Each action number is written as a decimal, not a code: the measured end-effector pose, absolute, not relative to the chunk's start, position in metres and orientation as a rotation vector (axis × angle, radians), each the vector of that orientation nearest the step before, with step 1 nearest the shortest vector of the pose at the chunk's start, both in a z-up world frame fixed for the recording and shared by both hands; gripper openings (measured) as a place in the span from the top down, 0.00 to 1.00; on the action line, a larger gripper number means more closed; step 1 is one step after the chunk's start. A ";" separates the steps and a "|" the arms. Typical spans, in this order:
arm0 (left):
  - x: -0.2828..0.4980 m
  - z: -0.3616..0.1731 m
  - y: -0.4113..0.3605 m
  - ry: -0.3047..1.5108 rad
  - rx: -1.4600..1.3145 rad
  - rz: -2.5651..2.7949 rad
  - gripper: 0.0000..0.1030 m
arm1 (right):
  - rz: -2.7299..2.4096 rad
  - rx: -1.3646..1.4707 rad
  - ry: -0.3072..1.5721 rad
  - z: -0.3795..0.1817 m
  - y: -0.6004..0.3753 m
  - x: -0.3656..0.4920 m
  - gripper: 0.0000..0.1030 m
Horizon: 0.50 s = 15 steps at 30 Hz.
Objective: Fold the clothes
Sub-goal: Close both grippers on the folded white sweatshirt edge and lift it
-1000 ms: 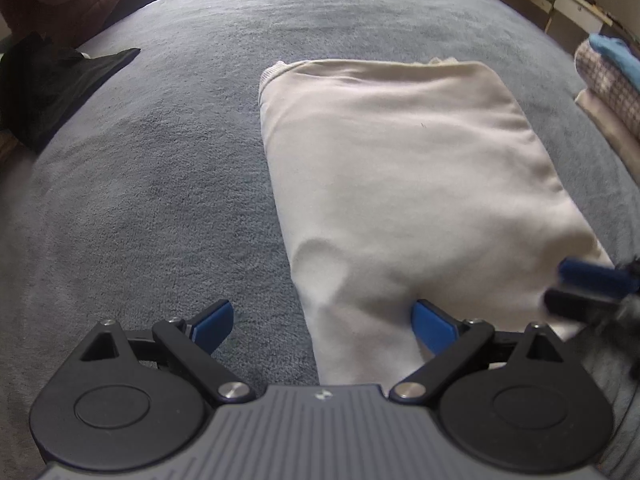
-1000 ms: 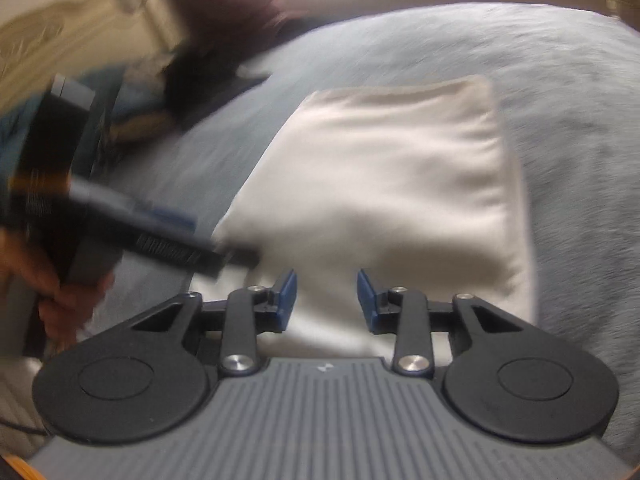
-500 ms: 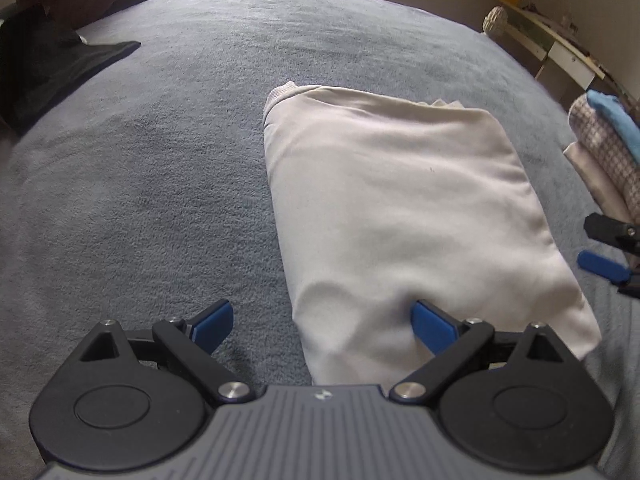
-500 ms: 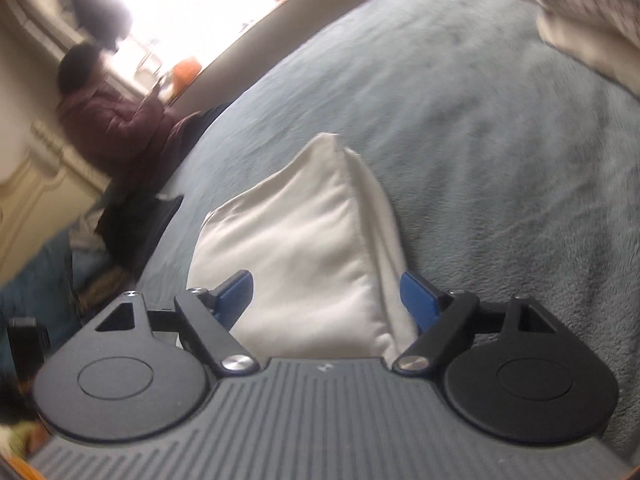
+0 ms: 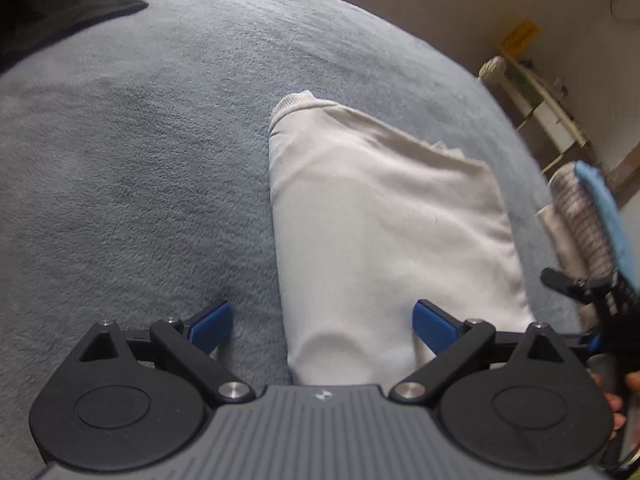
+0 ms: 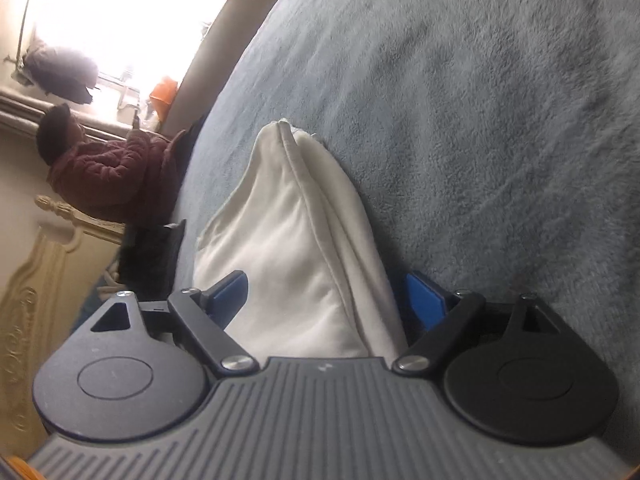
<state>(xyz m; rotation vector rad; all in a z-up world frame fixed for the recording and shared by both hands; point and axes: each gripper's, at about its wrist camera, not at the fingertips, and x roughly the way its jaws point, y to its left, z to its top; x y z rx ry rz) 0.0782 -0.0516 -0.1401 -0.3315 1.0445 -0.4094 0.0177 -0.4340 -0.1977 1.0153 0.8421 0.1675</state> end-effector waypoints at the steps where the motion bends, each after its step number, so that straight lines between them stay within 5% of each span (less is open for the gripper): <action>1: 0.081 -0.141 -0.049 1.041 -0.359 -0.419 0.06 | 0.184 1.026 0.844 -0.199 -0.435 0.021 0.16; 15: 0.114 -0.157 -0.033 1.017 -0.507 -0.550 0.06 | 0.442 0.964 0.935 -0.206 -0.417 0.108 0.13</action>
